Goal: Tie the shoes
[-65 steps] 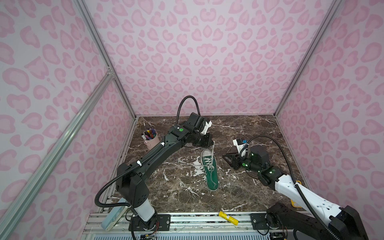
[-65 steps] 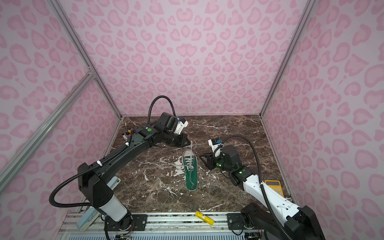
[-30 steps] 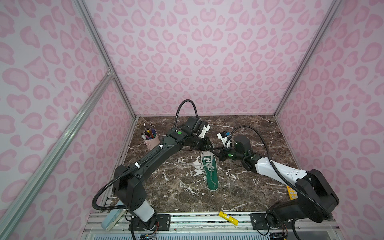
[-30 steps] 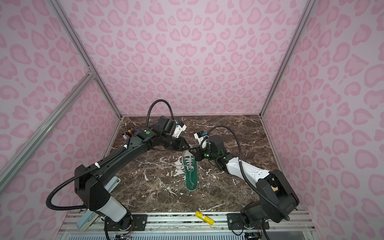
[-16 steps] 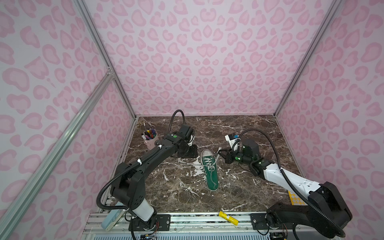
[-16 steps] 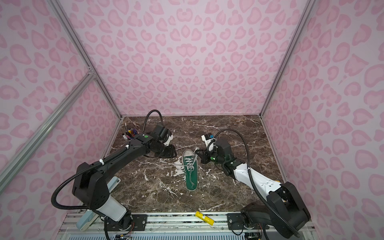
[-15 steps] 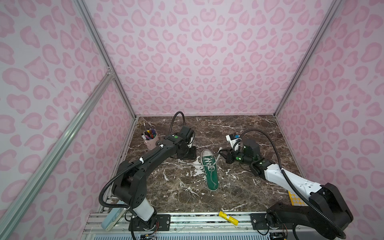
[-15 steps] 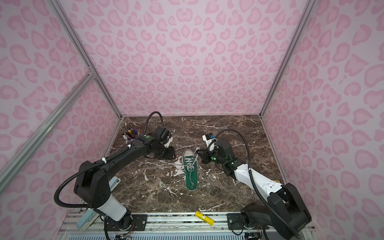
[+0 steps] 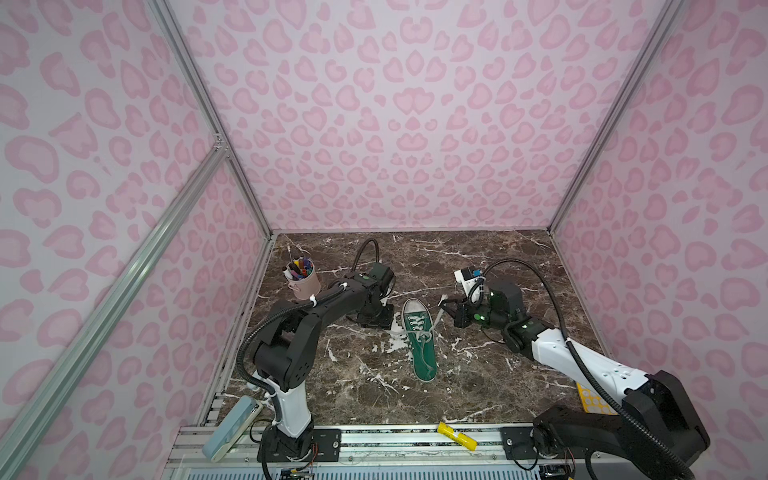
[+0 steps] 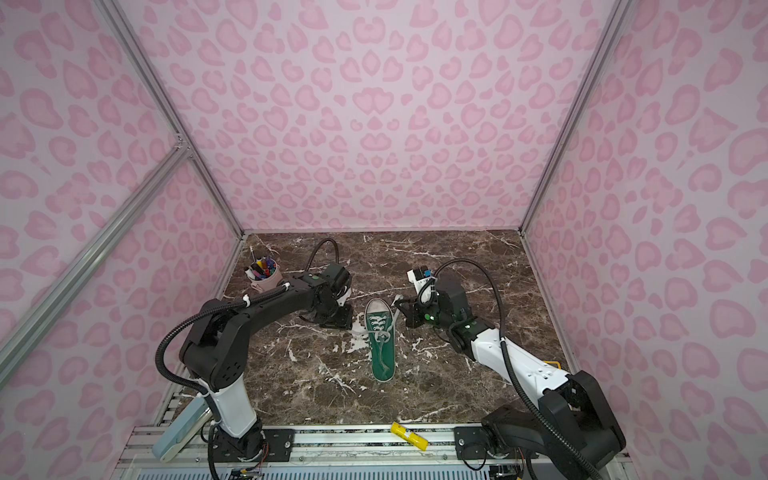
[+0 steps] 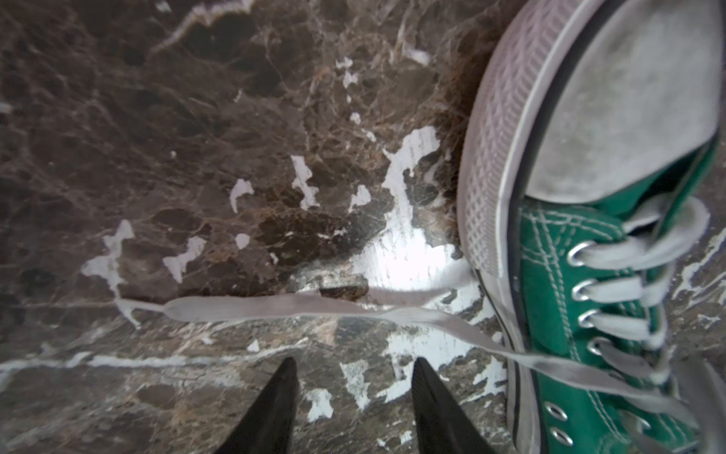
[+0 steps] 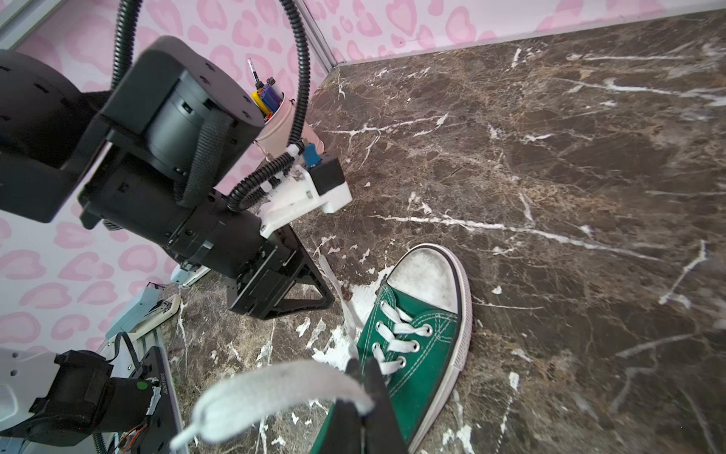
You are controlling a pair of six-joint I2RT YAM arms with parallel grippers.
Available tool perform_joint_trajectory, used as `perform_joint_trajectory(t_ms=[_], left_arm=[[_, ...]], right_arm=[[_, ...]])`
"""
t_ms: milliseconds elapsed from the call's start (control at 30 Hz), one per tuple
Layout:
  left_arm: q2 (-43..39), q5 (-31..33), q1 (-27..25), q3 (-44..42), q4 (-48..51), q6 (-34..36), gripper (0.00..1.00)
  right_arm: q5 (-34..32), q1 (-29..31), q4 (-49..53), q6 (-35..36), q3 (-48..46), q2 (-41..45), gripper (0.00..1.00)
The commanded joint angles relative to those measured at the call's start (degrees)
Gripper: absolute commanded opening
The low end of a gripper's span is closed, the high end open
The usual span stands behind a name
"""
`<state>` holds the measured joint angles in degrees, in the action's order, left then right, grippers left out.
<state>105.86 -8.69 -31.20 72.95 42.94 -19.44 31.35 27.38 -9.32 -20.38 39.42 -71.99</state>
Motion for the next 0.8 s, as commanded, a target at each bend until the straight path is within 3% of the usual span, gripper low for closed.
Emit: perform_joint_trajectory(t_ms=[0, 533, 767], left_arm=[[1.4, -1.8, -0.5, 0.9, -0.8, 1.8, 0.5], [7.4, 4.4, -2.1, 2.0, -0.8, -0.7, 0.38], [7.0, 4.4, -2.6, 2.0, -1.2, -1.1, 0.17]], right_arm=[[0.1, -0.1, 0.8, 0.8, 0.5, -0.4, 0.02], [0.2, -0.1, 1.4, 0.9, 0.1, -0.5, 0.03], [0.0, -0.1, 1.5, 0.8, -0.3, 0.0, 0.03]])
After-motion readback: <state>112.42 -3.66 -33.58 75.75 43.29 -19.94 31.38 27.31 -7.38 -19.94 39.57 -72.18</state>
